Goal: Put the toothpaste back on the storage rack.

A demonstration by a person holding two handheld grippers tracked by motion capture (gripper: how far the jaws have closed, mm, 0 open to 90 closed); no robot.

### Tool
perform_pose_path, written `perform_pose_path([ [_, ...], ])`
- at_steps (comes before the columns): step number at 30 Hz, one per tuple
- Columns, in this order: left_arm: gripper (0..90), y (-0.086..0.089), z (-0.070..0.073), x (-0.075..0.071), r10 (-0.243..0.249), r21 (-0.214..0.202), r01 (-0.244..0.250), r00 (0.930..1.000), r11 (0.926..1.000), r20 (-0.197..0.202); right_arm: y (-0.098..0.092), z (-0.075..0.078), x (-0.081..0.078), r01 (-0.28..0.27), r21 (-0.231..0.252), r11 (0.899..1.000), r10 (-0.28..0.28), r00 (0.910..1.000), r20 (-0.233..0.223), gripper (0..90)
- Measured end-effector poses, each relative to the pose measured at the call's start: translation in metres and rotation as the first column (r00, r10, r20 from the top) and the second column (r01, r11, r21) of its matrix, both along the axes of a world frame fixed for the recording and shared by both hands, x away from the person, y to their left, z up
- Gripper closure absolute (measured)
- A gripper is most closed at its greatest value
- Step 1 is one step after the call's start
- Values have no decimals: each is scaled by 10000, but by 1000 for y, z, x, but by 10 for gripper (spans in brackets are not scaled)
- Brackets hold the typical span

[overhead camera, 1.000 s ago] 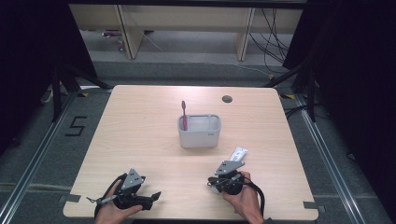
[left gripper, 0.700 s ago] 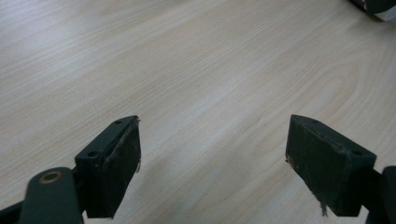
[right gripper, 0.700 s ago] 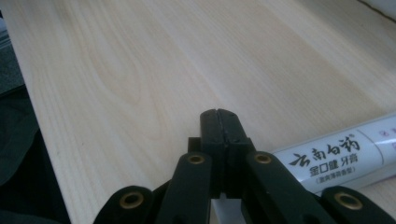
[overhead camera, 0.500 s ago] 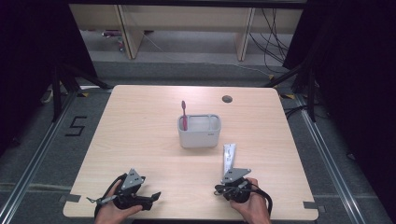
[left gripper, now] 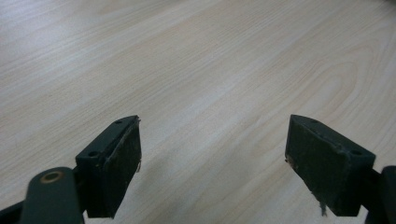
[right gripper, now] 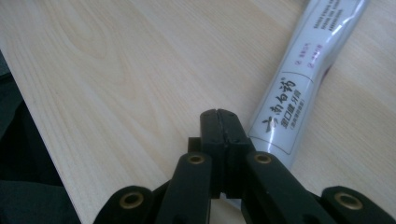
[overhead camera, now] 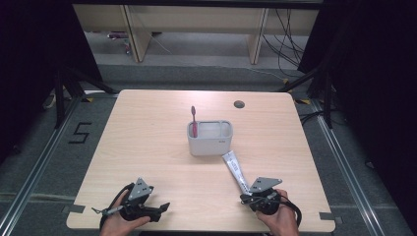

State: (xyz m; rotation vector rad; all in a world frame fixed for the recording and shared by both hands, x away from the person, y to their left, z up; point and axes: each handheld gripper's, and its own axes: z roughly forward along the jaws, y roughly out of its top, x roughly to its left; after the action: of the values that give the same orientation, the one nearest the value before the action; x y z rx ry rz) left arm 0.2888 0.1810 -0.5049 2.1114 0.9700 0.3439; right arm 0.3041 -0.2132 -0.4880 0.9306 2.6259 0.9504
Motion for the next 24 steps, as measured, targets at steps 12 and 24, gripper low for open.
perform_pose_path([
  [12, 181, 0, 0, 0, -49, 62, 49, 10000, 10000, 21, -20, 3, 1, 413, 50, 9991, -414, 9991, 85, 900],
  [24, 181, 0, 0, 1, -20, 102, 20, 10000, 9999, 5, -24, 17, 5, 639, 81, 9979, -641, 9976, 265, 900],
])
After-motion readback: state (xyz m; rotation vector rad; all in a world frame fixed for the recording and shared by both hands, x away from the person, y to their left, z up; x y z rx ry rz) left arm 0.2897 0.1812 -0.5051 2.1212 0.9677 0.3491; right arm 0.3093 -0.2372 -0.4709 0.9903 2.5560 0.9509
